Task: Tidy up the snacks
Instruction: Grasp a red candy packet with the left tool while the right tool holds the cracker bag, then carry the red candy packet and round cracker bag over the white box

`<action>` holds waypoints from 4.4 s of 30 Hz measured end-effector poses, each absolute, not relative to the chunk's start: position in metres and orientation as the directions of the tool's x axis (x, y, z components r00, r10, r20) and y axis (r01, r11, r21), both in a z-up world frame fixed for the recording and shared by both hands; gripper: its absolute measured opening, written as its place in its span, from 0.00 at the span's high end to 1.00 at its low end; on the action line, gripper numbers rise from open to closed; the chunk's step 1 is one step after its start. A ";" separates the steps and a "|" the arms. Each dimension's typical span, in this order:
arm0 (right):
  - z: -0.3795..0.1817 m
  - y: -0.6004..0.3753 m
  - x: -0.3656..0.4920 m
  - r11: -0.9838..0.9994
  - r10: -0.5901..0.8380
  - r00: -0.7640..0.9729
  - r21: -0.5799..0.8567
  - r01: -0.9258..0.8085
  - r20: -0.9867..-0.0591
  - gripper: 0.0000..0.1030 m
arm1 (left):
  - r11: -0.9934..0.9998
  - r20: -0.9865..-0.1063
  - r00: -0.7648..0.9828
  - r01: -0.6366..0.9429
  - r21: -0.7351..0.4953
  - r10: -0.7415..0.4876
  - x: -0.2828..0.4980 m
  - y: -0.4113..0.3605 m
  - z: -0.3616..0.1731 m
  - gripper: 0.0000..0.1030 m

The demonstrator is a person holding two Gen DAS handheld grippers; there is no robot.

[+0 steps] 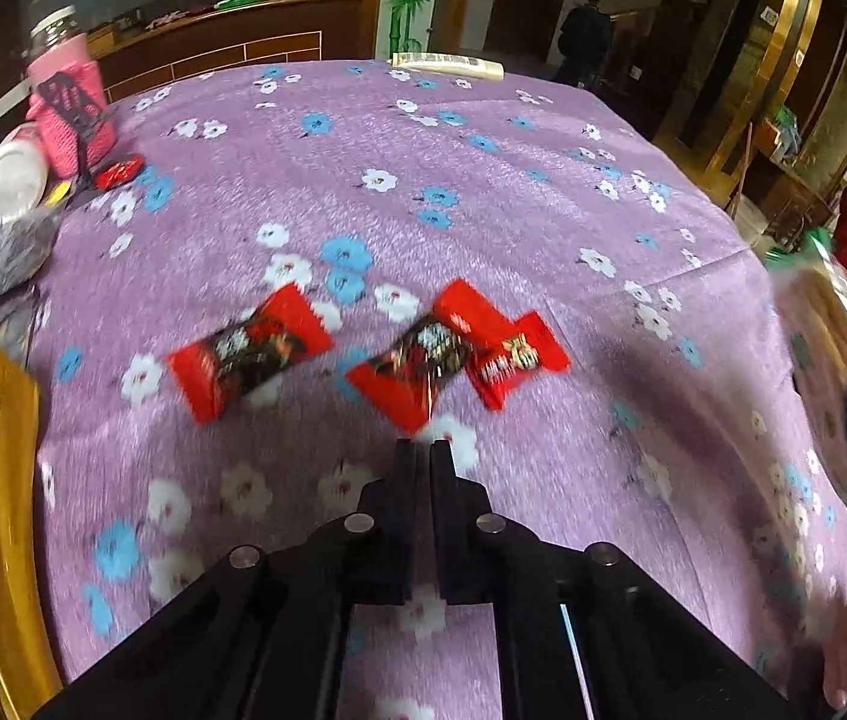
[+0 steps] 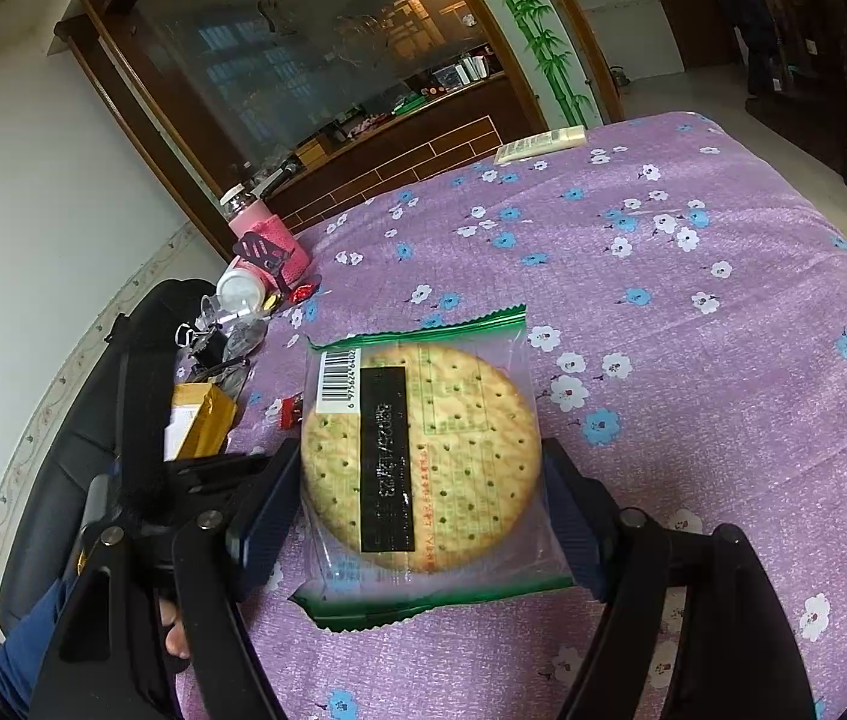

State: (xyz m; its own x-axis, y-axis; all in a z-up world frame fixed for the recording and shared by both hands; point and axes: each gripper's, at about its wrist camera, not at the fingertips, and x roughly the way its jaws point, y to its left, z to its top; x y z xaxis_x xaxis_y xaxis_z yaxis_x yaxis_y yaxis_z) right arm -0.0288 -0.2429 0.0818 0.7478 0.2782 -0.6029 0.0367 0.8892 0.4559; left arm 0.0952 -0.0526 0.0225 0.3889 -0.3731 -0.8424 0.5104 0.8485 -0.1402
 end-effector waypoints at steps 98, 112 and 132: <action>0.058 -0.157 -0.025 0.955 0.286 0.684 0.257 -0.147 -0.671 0.27 | 0.928 -0.585 0.743 0.369 -0.047 -0.325 0.015 0.020 0.060 0.75; 0.080 -0.160 -0.040 0.951 0.271 0.723 0.291 -0.101 -0.636 0.27 | 0.928 -0.539 0.777 0.371 -0.023 -0.324 -0.002 0.028 0.083 0.75; 0.108 -0.045 -0.045 0.916 0.399 0.697 0.290 -0.276 -0.596 0.26 | 0.977 -0.451 0.867 0.207 -0.058 -0.211 -0.035 0.137 0.120 0.74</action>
